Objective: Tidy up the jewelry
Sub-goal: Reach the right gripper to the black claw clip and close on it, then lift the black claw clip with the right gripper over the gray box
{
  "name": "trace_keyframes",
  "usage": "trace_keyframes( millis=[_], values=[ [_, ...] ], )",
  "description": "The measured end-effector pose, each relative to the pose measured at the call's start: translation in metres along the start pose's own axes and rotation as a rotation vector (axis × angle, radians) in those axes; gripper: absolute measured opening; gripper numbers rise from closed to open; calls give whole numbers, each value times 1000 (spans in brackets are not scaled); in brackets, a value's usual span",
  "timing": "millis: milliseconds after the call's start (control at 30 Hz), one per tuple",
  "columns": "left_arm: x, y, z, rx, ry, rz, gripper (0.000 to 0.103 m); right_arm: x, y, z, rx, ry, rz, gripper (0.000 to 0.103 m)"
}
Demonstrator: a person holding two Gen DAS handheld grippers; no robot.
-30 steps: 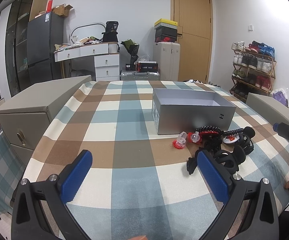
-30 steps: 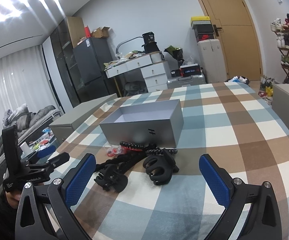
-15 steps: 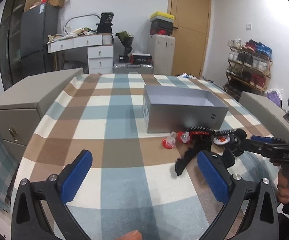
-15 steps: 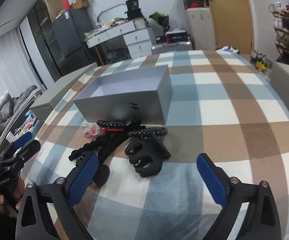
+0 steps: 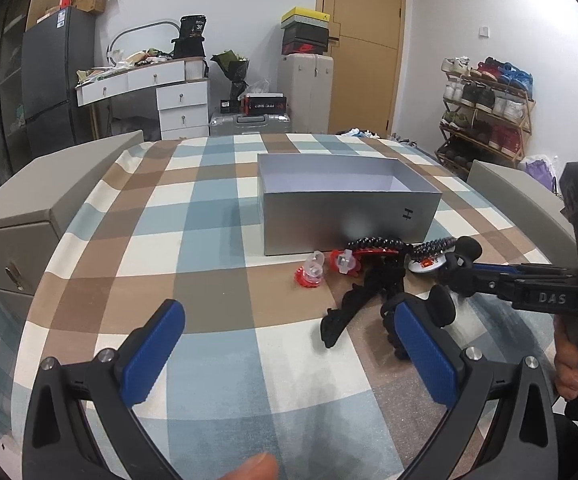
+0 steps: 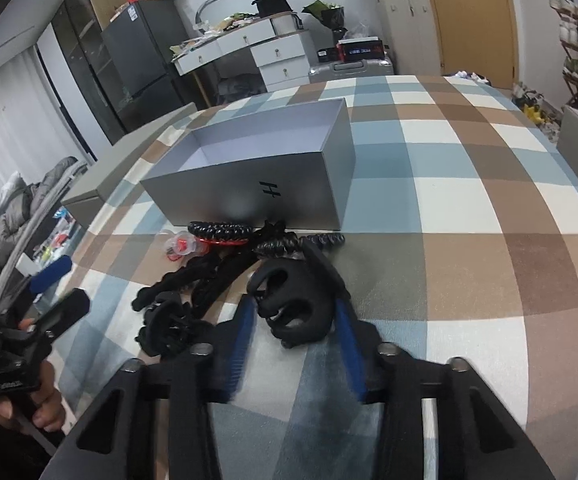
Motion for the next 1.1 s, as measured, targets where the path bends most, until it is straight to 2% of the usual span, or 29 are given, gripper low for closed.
trace_keyframes(
  millis=[133,200,267,433,467,500,533,667,833,867,900,967,1100],
  values=[
    [2,-11,3,17,26,33,102,4,-1,-16,-29,-50,8,38],
    [3,-17,4,37,42,48,102,6,0,-23,-62,-93,18,38],
    [3,-22,7,65,65,51,102,7,0,-30,-55,-126,19,38],
    [3,-39,9,113,101,91,101,8,-3,-46,-100,-226,39,38],
    [4,-42,10,131,114,103,92,8,-3,-47,-107,-237,37,38],
    [5,-49,11,173,138,124,79,8,-3,-50,-113,-246,33,38],
    [6,-52,11,185,148,134,74,8,-3,-51,-116,-247,32,38],
    [10,-61,16,196,180,152,72,9,-6,-50,-140,-243,45,38],
    [10,-62,26,198,226,117,71,12,-9,-49,-149,-236,58,39],
    [11,-62,26,195,229,110,68,12,-9,-49,-149,-238,59,39],
    [10,-61,28,192,234,99,55,13,-10,-49,-147,-238,60,39],
    [11,-60,30,189,244,83,41,13,-11,-50,-149,-241,63,39],
    [11,-57,15,225,213,65,40,14,-11,-53,-147,-250,66,39]
  ],
)
Point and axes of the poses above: each gripper's, at about its wrist camera, not at the fingertips, and z roughly the way its jaws point, y to its left, x to its underside, the point moved 2 cm from there along z, roughly the way its jaws point, and after that the axes turned 5 degrees about -z, right-handed, at the moved point
